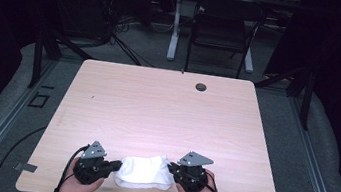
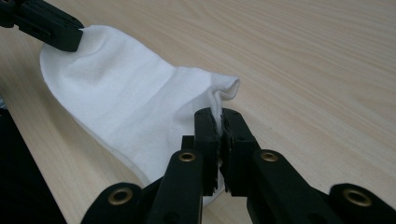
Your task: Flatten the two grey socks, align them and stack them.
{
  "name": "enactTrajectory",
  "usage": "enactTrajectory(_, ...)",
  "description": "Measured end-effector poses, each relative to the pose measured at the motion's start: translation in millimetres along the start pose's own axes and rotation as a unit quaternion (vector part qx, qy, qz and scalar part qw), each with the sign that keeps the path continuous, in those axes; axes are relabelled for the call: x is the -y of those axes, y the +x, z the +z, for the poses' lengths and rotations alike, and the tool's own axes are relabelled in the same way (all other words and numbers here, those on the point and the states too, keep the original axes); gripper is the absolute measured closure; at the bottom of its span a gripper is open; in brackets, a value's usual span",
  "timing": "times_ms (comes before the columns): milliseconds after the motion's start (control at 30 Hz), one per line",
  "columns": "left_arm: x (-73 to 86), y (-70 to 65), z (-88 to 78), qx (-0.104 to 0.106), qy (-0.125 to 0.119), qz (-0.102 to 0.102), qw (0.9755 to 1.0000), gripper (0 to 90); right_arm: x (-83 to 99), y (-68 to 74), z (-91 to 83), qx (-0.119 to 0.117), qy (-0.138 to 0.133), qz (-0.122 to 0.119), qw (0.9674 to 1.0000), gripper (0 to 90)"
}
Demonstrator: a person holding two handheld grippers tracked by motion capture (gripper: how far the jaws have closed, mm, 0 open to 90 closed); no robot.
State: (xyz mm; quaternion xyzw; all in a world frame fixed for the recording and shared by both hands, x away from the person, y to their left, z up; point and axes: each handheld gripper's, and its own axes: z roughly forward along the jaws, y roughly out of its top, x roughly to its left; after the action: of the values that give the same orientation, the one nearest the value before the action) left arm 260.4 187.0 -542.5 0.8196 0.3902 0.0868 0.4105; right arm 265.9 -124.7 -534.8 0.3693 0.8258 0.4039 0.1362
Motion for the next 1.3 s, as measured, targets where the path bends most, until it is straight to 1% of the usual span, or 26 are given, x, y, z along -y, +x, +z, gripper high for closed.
enactTrajectory(33,0.8,-0.6,0.1,-0.001,0.001,0.002,1.0000,87.9,1.1,1.1,0.7,0.000,-0.001,0.003,1.0000,86.0)
enactTrajectory(67,1.6,-1.1,0.1,-0.001,0.002,0.003,1.0000,87.9,1.8,0.9,0.6,0.000,0.004,-0.001,1.0000,86.0)
enactTrajectory(100,2.5,-1.8,0.1,-0.002,0.003,0.002,1.0000,87.9,2.7,1.7,1.4,0.000,0.003,0.001,1.0000,86.1)
enactTrajectory(133,3.1,-1.6,-0.1,-0.003,0.005,0.007,1.0000,87.9,3.2,1.9,1.5,-0.001,0.006,-0.001,1.0000,86.0)
enactTrajectory(233,6.0,-2.8,0.3,-0.004,0.010,0.004,0.9999,87.9,5.8,3.6,3.8,0.000,0.008,-0.004,1.0000,86.1)
enactTrajectory(300,7.9,-2.7,1.8,-0.004,0.016,0.006,0.9999,87.9,7.4,4.6,5.7,-0.002,0.010,-0.004,0.9999,86.0)
enactTrajectory(367,8.9,-1.9,3.7,-0.005,0.018,0.006,0.9998,87.9,8.0,5.0,7.5,-0.001,0.014,-0.009,0.9999,86.0)
enactTrajectory(400,9.0,-1.8,4.5,-0.006,0.019,0.004,0.9998,87.9,8.1,5.2,8.6,0.000,0.014,-0.009,0.9999,86.0)
enactTrajectory(467,9.2,-1.3,5.6,-0.004,0.021,0.004,0.9998,87.9,8.1,4.7,11.0,-0.001,0.014,-0.008,0.9999,86.0)
enactTrajectory(600,10.6,-0.1,8.3,-0.007,0.026,0.005,0.9996,87.9,8.7,3.7,14.5,-0.002,0.020,-0.009,0.9998,86.0)
enactTrajectory(633,10.9,0.0,8.8,-0.007,0.029,0.004,0.9995,87.9,9.2,4.1,15.4,-0.003,0.017,-0.006,0.9998,86.0)
enactTrajectory(800,12.6,0.4,11.7,-0.010,0.036,0.004,0.9993,87.8,10.2,4.3,15.4,-0.003,0.024,-0.010,0.9997,86.0)
enactTrajectory(833,12.8,1.4,12.3,-0.011,0.038,0.008,0.9992,87.8,10.4,4.1,15.8,-0.002,0.024,-0.010,0.9997,86.0)
enactTrajectory(867,13.4,1.2,13.5,-0.011,0.036,0.003,0.9993,87.8,10.7,3.7,16.4,-0.003,0.023,-0.010,0.9997,86.0)
enactTrajectory(900,13.5,1.5,13.6,-0.012,0.040,0.006,0.9991,87.8,10.6,3.4,16.7,-0.002,0.026,-0.010,0.9996,86.0)
enactTrajectory(933,13.6,1.7,14.1,-0.012,0.041,0.008,0.9990,87.8,11.1,3.3,17.8,-0.003,0.023,-0.007,0.9997,86.0)
enactTrajectory(1000,13.9,1.9,15.2,-0.011,0.041,0.005,0.9991,87.7,11.3,2.6,18.4,-0.002,0.026,-0.007,0.9996,86.0)
enactTrajectory(1067,14.0,2.0,15.6,-0.012,0.045,0.008,0.9989,87.6,11.7,2.3,19.1,-0.002,0.026,-0.006,0.9996,86.0)
enactTrajectory(1200,16.3,3.4,19.4,-0.014,0.053,0.007,0.9985,87.0,13.0,1.0,20.4,-0.001,0.032,-0.008,0.9995,85.8)
enactTrajectory(1300,17.5,4.5,21.7,-0.015,0.051,0.004,0.9986,85.7,14.5,0.6,21.9,0.000,0.034,-0.004,0.9994,85.8)
